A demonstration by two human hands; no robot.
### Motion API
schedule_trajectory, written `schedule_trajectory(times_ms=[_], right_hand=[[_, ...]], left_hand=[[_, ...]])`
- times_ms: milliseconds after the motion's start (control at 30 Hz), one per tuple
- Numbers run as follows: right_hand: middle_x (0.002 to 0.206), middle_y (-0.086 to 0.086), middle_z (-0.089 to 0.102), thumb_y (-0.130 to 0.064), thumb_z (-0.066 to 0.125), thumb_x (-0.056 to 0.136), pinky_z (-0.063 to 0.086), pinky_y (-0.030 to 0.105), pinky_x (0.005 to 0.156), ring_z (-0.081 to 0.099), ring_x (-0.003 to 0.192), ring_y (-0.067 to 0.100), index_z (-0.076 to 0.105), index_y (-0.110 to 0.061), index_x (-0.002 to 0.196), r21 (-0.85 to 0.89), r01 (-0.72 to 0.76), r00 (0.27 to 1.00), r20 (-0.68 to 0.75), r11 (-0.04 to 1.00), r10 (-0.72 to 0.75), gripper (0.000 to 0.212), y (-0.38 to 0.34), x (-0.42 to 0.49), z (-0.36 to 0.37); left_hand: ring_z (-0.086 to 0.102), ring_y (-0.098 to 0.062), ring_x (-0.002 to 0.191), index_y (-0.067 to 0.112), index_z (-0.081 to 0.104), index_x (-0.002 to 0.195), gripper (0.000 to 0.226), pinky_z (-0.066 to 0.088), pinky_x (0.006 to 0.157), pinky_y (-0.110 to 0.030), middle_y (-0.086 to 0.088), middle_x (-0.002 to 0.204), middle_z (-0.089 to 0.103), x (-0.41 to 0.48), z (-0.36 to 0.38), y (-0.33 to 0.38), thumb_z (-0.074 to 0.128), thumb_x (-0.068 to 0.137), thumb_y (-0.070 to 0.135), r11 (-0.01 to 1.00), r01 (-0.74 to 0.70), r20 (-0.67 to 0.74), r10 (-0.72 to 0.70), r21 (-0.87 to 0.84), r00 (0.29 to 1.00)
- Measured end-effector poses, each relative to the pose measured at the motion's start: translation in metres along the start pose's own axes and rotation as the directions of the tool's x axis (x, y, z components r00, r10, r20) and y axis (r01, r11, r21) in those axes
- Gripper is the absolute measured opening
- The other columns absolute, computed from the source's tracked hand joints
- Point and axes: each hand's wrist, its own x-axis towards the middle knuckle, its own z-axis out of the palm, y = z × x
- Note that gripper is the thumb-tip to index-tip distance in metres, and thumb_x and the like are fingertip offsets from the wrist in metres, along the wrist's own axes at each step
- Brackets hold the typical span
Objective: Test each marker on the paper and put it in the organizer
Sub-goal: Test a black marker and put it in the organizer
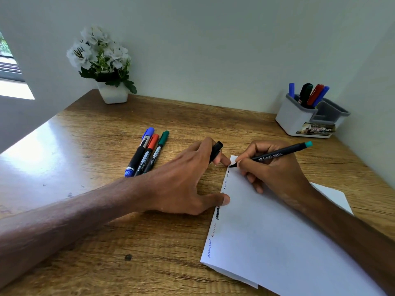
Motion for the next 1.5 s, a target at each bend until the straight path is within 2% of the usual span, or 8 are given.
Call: schedule_trajectory(times_ms=[133,267,333,433,533,667,833,1500], right_hand=[[0.066,0.018,0.064,0.01,0.068,0.087,0.045,0.028,0.039,0.053,0.051,0.028,0.069,0.008,0.082,0.143,0.001,0.997,-0.075,0.99,0.01,0.006,0.0,0.0,-0.004],[0.082,0.019,0.072,0.003,0.07,0.089,0.054,0.031,0.046,0.064,0.066,0.026,0.075,0.003,0.099,0.183,0.066,0.996,-0.074,0.981,-0.053,0.011,-0.005,0.0,-0.007],[0.091,0.023,0.074,-0.006,0.071,0.089,0.057,0.032,0.051,0.068,0.074,0.028,0.074,0.003,0.108,0.244,0.073,0.997,-0.05,0.967,-0.063,0.02,-0.009,0.001,-0.01],[0.099,0.029,0.072,-0.009,0.062,0.094,0.057,0.032,0.055,0.07,0.082,0.032,0.072,0.005,0.114,0.337,0.073,0.996,0.02,0.939,-0.084,0.027,-0.013,0.0,-0.013],[0.099,0.029,0.072,-0.007,0.056,0.092,0.057,0.032,0.054,0.071,0.081,0.033,0.068,0.006,0.112,0.369,0.084,0.992,0.053,0.926,-0.111,0.027,-0.016,-0.003,-0.011],[0.1,0.025,0.075,-0.012,0.065,0.091,0.058,0.032,0.052,0.074,0.079,0.033,0.065,0.001,0.106,0.405,0.106,0.988,0.057,0.908,-0.141,0.019,-0.022,-0.006,-0.01],[0.096,0.025,0.076,-0.012,0.063,0.088,0.057,0.034,0.05,0.074,0.078,0.035,0.066,0.0,0.103,0.379,0.101,0.987,0.079,0.92,-0.14,0.019,-0.024,-0.007,-0.009],[0.09,0.023,0.077,-0.01,0.065,0.086,0.057,0.033,0.046,0.076,0.073,0.036,0.06,0.006,0.098,0.301,0.116,0.989,0.05,0.946,-0.137,0.021,-0.028,-0.006,-0.01]], left_hand=[[0.042,0.0,0.124,0.038,0.029,0.11,0.039,0.04,0.099,-0.022,0.02,0.134,0.048,-0.001,0.003,-0.006,0.055,0.094,0.062,0.996,-0.075,-0.143,0.082,0.058,0.986],[0.061,-0.015,0.088,0.023,0.046,0.099,0.026,0.05,0.074,-0.041,0.005,0.097,0.065,-0.001,0.0,-0.003,0.035,0.106,0.046,0.986,-0.144,-0.358,0.104,-0.088,0.928],[0.055,-0.025,0.067,0.017,0.047,0.089,0.033,0.043,0.064,-0.049,-0.002,0.075,0.058,-0.002,-0.004,-0.002,0.031,0.107,0.04,0.972,-0.173,-0.429,0.091,-0.156,0.899],[0.048,-0.034,0.061,0.02,0.04,0.083,0.03,0.04,0.06,-0.053,-0.009,0.067,0.049,-0.004,-0.01,-0.002,0.031,0.107,0.035,0.965,-0.171,-0.455,0.065,-0.196,0.888],[0.049,-0.025,0.061,0.021,0.046,0.089,0.025,0.042,0.057,-0.048,-0.001,0.069,0.051,-0.003,-0.01,-0.007,0.034,0.107,0.034,0.977,-0.143,-0.399,0.069,-0.159,0.914],[0.059,0.0,0.082,0.026,0.058,0.109,0.018,0.039,0.065,-0.016,0.02,0.088,0.061,-0.002,-0.006,-0.012,0.041,0.107,0.031,0.995,-0.079,-0.353,0.054,-0.057,0.934],[0.063,-0.001,0.101,0.025,0.06,0.116,0.021,0.044,0.073,-0.013,0.018,0.105,0.067,0.001,-0.005,-0.013,0.044,0.105,0.032,0.995,-0.074,-0.348,0.048,-0.06,0.936],[0.061,-0.003,0.083,0.017,0.067,0.127,0.026,0.044,0.069,-0.016,0.011,0.097,0.068,0.005,-0.008,-0.02,0.054,0.106,0.024,0.983,-0.167,-0.402,0.185,0.078,0.897]])
